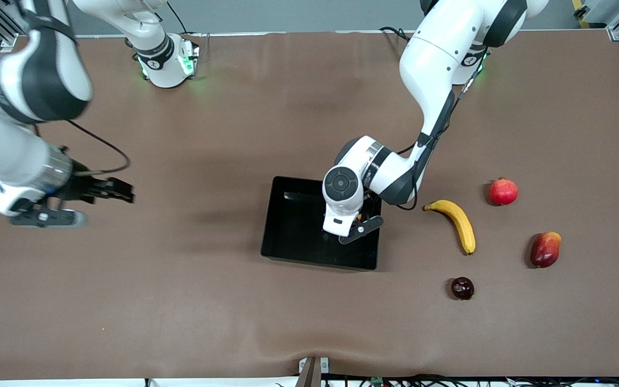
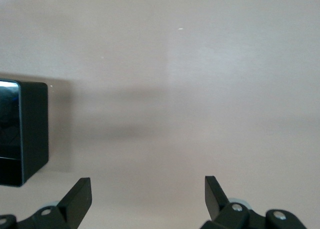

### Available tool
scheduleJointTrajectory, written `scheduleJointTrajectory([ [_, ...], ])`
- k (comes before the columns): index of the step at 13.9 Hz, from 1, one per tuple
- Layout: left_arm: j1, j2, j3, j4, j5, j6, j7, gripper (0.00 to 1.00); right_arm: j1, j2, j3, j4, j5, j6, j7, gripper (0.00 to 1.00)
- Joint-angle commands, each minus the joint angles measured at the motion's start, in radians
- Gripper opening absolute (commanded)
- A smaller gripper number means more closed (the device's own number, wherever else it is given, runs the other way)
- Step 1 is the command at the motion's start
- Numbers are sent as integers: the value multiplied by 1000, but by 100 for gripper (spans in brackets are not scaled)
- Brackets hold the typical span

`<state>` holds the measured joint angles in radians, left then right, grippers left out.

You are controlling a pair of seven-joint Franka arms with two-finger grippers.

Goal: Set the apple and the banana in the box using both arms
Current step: 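Retract the right gripper to rest while the left gripper holds the apple, then lower the striped apple into the tray and open the left gripper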

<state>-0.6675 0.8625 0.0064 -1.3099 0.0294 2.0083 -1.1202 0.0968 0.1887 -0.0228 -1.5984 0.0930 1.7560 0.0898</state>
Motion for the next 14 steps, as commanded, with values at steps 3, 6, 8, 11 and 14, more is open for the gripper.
scheduleJointTrajectory([
  [3, -1, 23, 7, 5, 17, 33, -12, 0, -74, -121, 20, -29, -10, -81, -25, 100],
  [6, 2, 38, 7, 6, 18, 40, -12, 22, -92, -163, 17, -9, -12, -127, -91, 100],
  [8, 2, 41, 7, 5, 20, 58, -4, 48, -109, -196, 18, -8, -12, -157, -139, 100],
  [11, 2, 38, 14, 6, 24, 58, 8, 100, -121, -204, 15, 20, -15, -213, -147, 100],
  [14, 5, 18, 18, 14, 24, 58, 14, 100, -120, -204, 20, 37, -24, -236, -145, 100],
])
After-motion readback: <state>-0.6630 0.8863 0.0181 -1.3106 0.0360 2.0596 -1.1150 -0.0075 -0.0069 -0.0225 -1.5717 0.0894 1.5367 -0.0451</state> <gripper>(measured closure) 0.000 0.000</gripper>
